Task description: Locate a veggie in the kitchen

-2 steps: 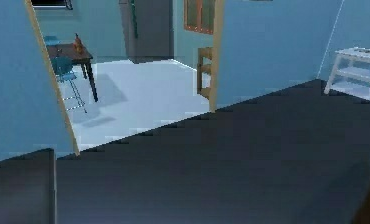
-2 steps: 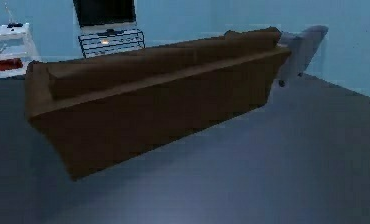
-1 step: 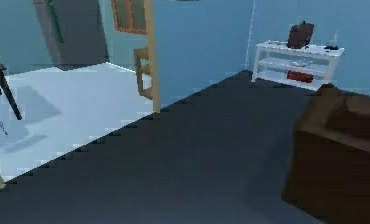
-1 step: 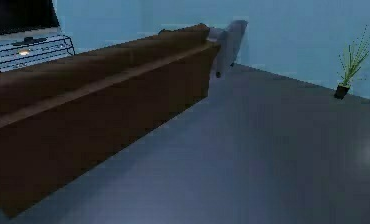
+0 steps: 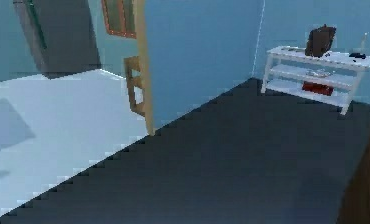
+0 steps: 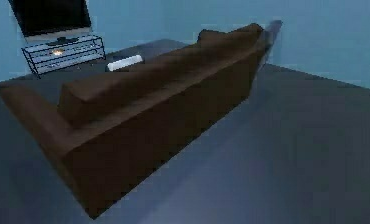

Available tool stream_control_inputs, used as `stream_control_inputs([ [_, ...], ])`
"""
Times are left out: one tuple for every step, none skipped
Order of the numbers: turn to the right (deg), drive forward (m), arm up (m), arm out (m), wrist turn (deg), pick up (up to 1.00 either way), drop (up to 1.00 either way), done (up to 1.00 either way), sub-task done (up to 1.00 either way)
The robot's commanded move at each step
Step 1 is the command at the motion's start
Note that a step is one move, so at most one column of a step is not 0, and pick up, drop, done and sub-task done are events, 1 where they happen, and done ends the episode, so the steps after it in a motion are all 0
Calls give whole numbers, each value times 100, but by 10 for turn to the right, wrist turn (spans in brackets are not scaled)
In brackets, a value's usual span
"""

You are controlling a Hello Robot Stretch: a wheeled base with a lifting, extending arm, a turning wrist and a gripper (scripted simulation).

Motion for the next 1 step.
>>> stream_control_inputs([
  [-330,0,0,0,0,0,0,0,0],
])
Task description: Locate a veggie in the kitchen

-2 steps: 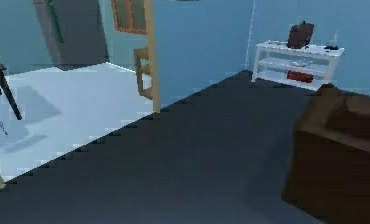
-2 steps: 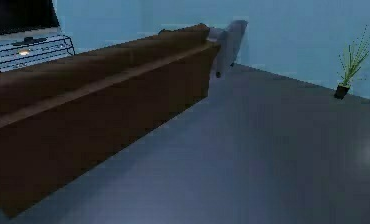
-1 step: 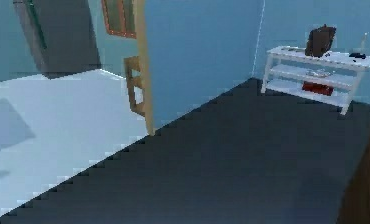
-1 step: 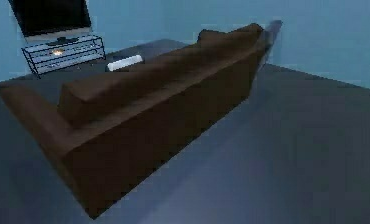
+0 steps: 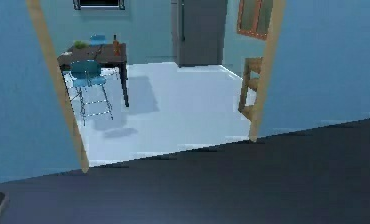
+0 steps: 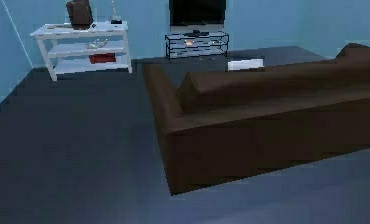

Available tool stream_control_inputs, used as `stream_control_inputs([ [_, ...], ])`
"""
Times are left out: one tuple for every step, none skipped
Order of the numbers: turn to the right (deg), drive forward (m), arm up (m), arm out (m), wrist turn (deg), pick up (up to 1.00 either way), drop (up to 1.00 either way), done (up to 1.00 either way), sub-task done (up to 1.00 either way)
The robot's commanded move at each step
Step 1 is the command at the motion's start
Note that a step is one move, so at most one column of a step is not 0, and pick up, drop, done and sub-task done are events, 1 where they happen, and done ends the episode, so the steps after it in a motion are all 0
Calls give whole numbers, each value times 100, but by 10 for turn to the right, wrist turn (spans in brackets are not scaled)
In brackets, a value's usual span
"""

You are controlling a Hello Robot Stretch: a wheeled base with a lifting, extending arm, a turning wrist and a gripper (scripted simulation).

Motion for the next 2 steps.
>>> stream_control_inputs([
  [0,100,0,0,0,0,0,0,0],
  [0,100,0,0,0,0,0,0,0],
])
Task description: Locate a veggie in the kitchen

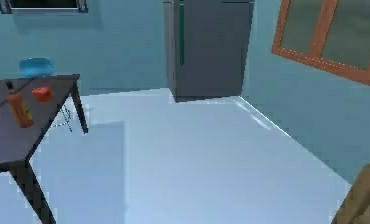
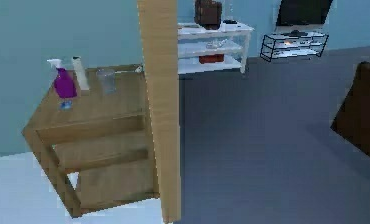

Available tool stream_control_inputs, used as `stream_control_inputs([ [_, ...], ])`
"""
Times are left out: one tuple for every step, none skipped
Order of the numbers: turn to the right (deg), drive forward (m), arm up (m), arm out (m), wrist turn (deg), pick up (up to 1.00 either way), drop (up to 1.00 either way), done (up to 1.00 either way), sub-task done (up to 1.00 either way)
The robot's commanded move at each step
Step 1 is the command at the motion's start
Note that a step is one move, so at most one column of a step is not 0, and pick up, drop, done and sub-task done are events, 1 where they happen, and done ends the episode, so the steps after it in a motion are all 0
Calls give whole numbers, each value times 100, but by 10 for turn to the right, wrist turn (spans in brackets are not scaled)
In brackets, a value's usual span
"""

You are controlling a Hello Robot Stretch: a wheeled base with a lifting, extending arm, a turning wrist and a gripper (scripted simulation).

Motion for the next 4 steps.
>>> stream_control_inputs([
  [0,85,0,0,0,0,0,0,0],
  [-270,0,0,0,0,0,0,0,0],
  [0,90,0,0,0,0,0,0,0],
  [-450,0,0,0,0,0,0,0,0],
])
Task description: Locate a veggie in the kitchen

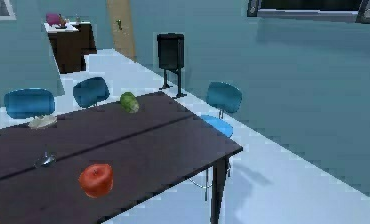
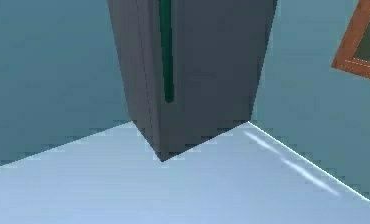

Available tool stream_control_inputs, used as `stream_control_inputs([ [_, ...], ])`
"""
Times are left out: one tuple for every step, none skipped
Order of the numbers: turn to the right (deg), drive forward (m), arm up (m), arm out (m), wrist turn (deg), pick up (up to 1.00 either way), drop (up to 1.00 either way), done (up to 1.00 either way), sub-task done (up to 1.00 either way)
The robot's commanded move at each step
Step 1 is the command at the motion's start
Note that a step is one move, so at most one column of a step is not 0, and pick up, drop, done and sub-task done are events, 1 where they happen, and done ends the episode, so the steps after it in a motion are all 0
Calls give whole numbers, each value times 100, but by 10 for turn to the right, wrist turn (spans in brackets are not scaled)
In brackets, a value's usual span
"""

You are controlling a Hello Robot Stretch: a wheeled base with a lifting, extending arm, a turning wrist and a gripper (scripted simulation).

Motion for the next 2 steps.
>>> stream_control_inputs([
  [-150,0,0,0,0,0,0,0,0],
  [0,0,0,0,0,0,0,100,0],
])
